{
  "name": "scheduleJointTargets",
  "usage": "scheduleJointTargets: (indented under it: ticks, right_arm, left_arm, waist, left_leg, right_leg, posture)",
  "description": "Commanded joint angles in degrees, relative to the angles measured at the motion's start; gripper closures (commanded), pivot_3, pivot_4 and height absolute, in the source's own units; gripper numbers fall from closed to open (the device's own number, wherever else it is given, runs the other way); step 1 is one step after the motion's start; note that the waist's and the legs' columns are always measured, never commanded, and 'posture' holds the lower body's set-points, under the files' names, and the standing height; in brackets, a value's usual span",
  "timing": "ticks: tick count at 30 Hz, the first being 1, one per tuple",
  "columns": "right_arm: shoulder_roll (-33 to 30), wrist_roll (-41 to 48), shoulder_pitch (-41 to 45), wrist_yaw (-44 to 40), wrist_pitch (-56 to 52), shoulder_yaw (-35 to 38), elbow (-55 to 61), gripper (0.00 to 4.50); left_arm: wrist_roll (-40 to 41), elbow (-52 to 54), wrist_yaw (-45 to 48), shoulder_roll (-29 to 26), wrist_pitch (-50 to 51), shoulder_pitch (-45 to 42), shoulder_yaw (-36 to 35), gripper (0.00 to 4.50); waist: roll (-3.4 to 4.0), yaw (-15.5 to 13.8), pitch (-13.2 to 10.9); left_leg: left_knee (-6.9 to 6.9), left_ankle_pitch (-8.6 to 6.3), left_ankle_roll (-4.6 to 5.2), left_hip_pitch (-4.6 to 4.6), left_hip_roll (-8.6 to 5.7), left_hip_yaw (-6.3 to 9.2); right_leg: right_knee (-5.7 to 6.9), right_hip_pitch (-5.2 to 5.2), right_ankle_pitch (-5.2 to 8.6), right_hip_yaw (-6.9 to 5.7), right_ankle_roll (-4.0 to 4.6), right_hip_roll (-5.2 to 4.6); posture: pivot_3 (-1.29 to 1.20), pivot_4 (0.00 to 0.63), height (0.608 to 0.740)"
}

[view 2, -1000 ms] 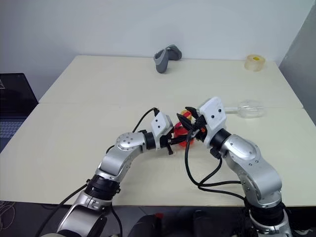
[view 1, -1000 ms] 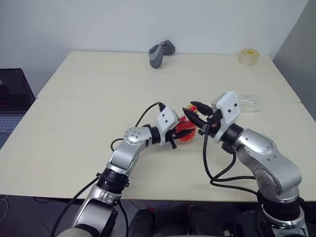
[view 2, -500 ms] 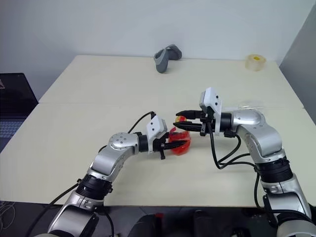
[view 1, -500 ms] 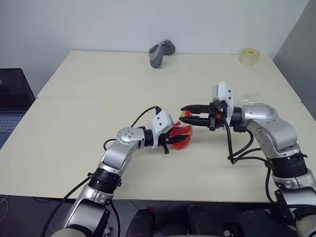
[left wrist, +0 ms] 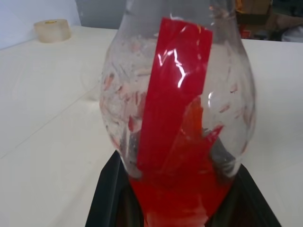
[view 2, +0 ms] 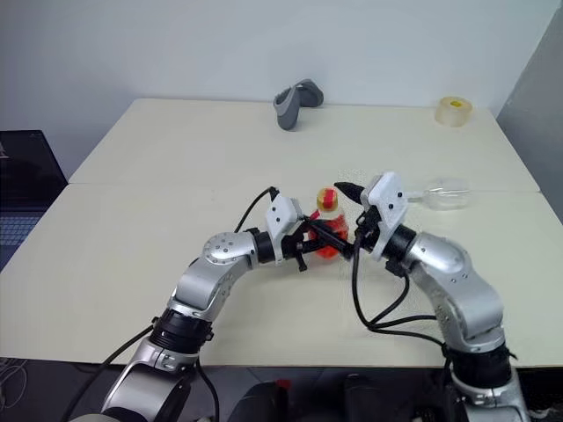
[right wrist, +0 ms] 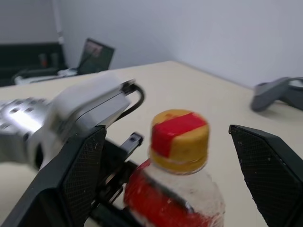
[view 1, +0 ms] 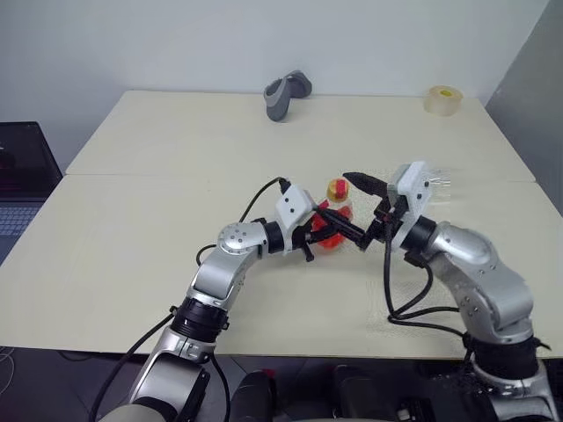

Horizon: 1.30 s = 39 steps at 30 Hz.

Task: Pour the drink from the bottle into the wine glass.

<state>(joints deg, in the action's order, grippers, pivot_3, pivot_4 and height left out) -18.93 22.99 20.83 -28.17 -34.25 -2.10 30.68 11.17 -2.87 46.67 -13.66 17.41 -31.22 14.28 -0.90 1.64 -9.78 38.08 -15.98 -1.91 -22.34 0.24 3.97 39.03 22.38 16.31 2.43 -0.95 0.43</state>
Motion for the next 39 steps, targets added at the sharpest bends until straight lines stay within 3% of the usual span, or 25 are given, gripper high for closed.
scheduleJointTargets:
  ticks: [1,10,21,25,28,32,39]
  right_arm:
    - [2.17,-2.87,0.69,5.02,2.26,-0.81,2.42,0.00]
    - [3.15,-3.56,0.32,7.44,3.58,1.44,1.23,0.00]
    - [-10.72,2.38,-2.91,-1.11,-0.38,8.01,2.16,0.00]
    - [-14.32,11.31,-3.11,-5.84,-6.40,7.35,7.30,0.00]
    - [-14.07,13.89,-2.53,-5.23,-8.44,6.26,9.21,0.00]
    - [-10.10,9.27,0.78,-1.13,-6.05,1.21,7.28,0.00]
    - [-5.94,0.94,2.78,2.20,1.78,-0.45,-0.20,0.00]
  left_arm:
    - [-0.16,1.22,-0.09,0.46,-1.32,-1.04,0.14,3.47]
    - [-0.13,0.96,0.12,0.55,-1.05,-1.28,-0.04,3.47]
    - [-0.45,2.24,-0.42,0.05,-0.70,-0.06,-0.09,3.50]
    - [-0.35,2.16,-0.56,-0.21,-0.73,-0.08,-0.20,3.51]
    - [-0.28,2.12,-0.61,-0.28,-0.76,-0.17,-0.08,3.51]
    - [-0.26,1.89,-0.56,-0.17,-0.87,-0.48,0.13,3.52]
    - [-0.39,1.93,-0.55,-0.40,-1.12,-0.29,0.25,3.52]
  waist:
    - [0.00,-0.04,0.00]
    - [0.00,-0.03,0.00]
    - [0.00,-0.04,0.00]
    - [-0.01,-0.07,0.00]
    - [0.00,0.04,0.00]
    - [0.00,0.12,0.00]
    - [0.00,-0.21,0.00]
  left_leg:
    - [0.00,0.00,-0.01,-0.01,-0.02,0.00]
    - [0.00,0.02,-0.03,-0.02,-0.06,0.01]
    - [-0.01,0.01,0.00,-0.01,-0.12,0.01]
    - [-0.01,0.01,0.00,-0.02,-0.12,0.01]
    - [-0.02,0.01,0.00,0.00,-0.09,0.01]
    - [-0.01,0.01,0.00,0.00,-0.11,0.03]
    - [0.01,0.02,-0.01,-0.06,-0.20,0.07]
  right_leg:
    - [-0.02,0.00,0.00,0.00,0.00,0.00]
    - [-0.04,0.00,0.00,0.00,0.00,-0.02]
    - [-0.04,-0.02,0.01,0.01,-0.01,-0.03]
    - [-0.05,-0.03,0.01,0.00,-0.01,-0.03]
    - [-0.04,-0.03,0.01,0.01,-0.01,-0.02]
    - [-0.03,-0.04,0.01,0.00,-0.01,-0.02]
    - [-0.06,-0.02,0.03,-0.04,-0.05,-0.09]
  posture:
    - [0.00,0.150,0.740]
    - [0.00,0.150,0.740]
    - [0.00,0.150,0.740]
    - [0.00,0.150,0.740]
    - [0.00,0.150,0.740]
    - [0.00,0.150,0.740]
    - [0.00,0.150,0.740]
